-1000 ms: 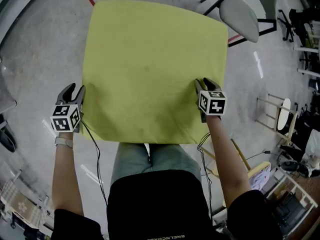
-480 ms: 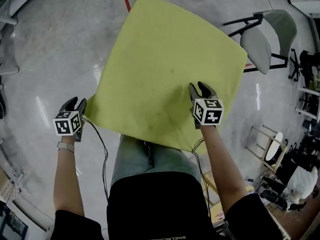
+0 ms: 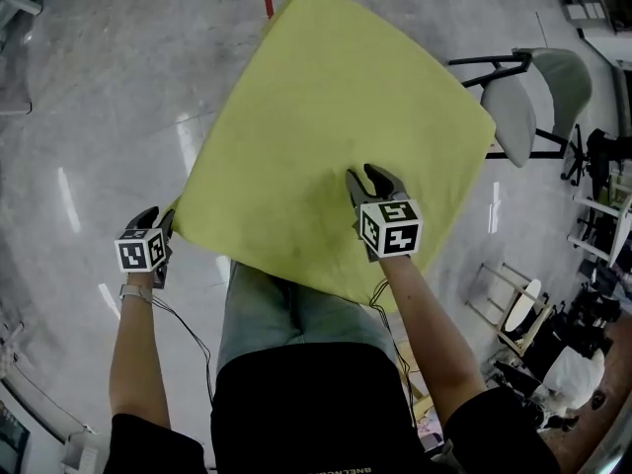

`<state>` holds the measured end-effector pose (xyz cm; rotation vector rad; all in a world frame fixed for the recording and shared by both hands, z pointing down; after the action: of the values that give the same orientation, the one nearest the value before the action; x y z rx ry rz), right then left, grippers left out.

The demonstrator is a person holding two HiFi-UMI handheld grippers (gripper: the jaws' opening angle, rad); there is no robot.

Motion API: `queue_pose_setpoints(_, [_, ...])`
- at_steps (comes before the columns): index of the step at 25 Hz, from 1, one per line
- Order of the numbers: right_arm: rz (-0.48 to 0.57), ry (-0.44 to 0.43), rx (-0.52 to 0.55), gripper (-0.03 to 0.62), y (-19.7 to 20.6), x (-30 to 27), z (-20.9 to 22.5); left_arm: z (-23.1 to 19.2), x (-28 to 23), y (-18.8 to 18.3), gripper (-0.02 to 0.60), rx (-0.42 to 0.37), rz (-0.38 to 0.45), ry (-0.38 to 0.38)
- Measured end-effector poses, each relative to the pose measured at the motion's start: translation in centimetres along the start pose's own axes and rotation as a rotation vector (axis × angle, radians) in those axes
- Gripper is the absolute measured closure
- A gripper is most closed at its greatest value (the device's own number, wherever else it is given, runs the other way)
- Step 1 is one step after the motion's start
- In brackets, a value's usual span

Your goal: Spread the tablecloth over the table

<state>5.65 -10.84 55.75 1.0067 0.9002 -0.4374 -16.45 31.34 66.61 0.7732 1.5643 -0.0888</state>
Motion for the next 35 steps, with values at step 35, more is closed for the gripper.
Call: queue_pose_setpoints(35, [0.152,0.028,-0.108,0.521,3.8,7.6,2.0,3.8,5.9,-4.4,0.478,-0.23,0.031,-0.239])
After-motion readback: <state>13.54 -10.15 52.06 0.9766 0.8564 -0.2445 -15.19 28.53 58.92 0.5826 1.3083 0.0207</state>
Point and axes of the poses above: the fingertips, and each gripper's own axes: x backward along the fingers, z to its right, y out of its underside, the point moved 8 cm from there along x, backward along the fingers, and after that the axes turned 13 degrees about -x, right-handed, at the moved point
